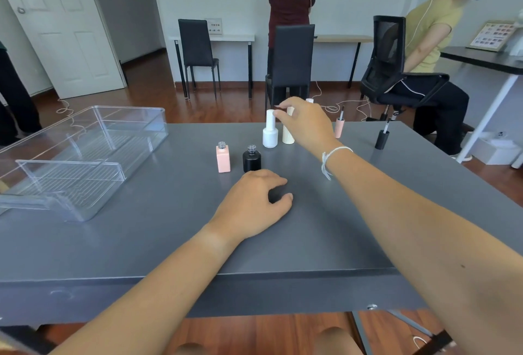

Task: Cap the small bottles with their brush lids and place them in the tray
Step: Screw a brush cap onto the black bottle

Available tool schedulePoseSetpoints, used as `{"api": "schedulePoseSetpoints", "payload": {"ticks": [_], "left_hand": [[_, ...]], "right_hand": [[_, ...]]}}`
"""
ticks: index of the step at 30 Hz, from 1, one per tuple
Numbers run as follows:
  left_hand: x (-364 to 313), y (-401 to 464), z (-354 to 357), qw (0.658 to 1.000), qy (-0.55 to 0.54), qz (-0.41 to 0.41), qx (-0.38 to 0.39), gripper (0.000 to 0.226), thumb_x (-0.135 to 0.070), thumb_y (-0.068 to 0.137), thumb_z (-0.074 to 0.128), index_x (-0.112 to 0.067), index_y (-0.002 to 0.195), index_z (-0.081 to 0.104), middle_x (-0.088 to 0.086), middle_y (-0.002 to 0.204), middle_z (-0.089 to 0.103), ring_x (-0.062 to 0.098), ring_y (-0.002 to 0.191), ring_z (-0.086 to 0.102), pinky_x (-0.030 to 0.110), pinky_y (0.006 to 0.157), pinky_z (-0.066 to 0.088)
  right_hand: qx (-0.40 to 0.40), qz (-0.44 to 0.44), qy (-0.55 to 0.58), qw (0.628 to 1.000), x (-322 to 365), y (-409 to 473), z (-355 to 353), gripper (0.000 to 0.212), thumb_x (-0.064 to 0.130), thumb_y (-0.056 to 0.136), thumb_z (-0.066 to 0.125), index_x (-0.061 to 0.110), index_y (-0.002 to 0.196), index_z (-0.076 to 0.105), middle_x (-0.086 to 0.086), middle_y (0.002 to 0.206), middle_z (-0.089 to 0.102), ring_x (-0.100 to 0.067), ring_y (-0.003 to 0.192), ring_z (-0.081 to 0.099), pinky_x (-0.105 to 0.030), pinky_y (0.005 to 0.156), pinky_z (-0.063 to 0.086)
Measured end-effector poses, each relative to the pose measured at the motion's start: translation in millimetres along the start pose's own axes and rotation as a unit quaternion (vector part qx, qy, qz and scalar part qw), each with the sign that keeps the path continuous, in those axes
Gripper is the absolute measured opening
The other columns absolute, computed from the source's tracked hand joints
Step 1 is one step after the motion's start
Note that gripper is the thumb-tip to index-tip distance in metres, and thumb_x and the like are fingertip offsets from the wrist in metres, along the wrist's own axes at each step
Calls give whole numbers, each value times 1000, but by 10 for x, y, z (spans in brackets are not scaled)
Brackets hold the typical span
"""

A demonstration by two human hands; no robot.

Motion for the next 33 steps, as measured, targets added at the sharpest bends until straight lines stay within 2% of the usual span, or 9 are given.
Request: {"api": "schedulePoseSetpoints", "payload": {"ticks": [3, 4, 6, 10, 14, 18, 23, 28, 33], "left_hand": [[8, 1, -16, 1000, -14, -3, -5, 37, -34, 85, 56, -19, 118, 61, -9, 123, 58, 8, 119, 45, 15, 95, 31], [13, 4, -10, 1000, -16, -5, -3, 36, -34, 85, 56, -19, 118, 61, -10, 122, 58, 8, 118, 45, 16, 95, 32], [25, 9, -6, 1000, -21, -8, -2, 35, -34, 85, 56, -20, 117, 62, -10, 121, 58, 8, 118, 46, 17, 96, 33], [37, 6, -64, 999, -40, -16, -31, 34, -31, 85, 57, -22, 118, 61, -10, 119, 57, 8, 113, 47, 18, 93, 34], [50, -42, -267, 988, -75, -32, -128, 30, -23, 83, 60, -22, 112, 62, -9, 106, 52, 10, 98, 50, 26, 89, 43], [140, -105, -406, 973, -89, -74, -202, 29, -21, 81, 62, -23, 109, 56, -11, 104, 44, 11, 94, 50, 24, 78, 41], [241, -114, -426, 964, -99, -112, -222, 46, -23, 80, 63, -27, 121, 43, -8, 116, 33, 16, 92, 51, 24, 77, 37], [296, -103, -367, 964, -117, -129, -201, 58, -25, 80, 62, -26, 131, 35, -2, 132, 33, 14, 92, 52, 24, 76, 37], [317, -86, -324, 966, -116, -142, -182, 62, -25, 80, 61, -25, 135, 32, -2, 139, 32, 11, 88, 52, 22, 77, 36]], "right_hand": [[-107, 23, 64, 992, -268, -246, -367, 18, 41, 85, 54, 27, 92, 63, 12, 59, 50, -8, 63, 49, -28, 60, 36], [-143, 39, 77, 986, -412, -336, -508, 16, 41, 84, 54, 27, 87, 62, 10, 58, 50, -8, 62, 49, -28, 59, 37], [-206, 84, 89, 971, -733, -501, -786, 16, 42, 83, 54, 27, 85, 59, 6, 67, 56, -13, 68, 52, -29, 63, 40], [-319, 178, 86, 927, -1327, -769, -1269, 32, 43, 82, 57, 18, 102, 54, 0, 87, 51, -15, 78, 49, -31, 74, 44], [-266, 279, 86, 919, -1711, -821, -1236, 56, 51, 79, 61, 15, 120, 47, -4, 115, 49, -19, 94, 52, -33, 83, 41], [-192, 300, 17, 934, -1751, -734, -1093, 64, 54, 78, 59, 14, 127, 49, -6, 134, 46, -27, 113, 54, -38, 92, 41], [-130, 311, -53, 940, -1755, -642, -992, 62, 55, 81, 56, 13, 126, 51, -8, 134, 45, -30, 108, 57, -38, 88, 44], [-124, 306, -63, 942, -1759, -565, -981, 52, 49, 84, 55, 13, 120, 57, -10, 128, 52, -31, 101, 59, -35, 78, 43], [-112, 299, -61, 946, -1764, -506, -952, 31, 40, 85, 54, 13, 97, 64, -14, 110, 61, -33, 85, 61, -36, 74, 46]]}}
Point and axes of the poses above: each hand's wrist, its own y-axis towards the middle knuckle, its own z-axis out of the palm, x = y × z, the point moved 9 cm from there along y, towards the middle knuckle
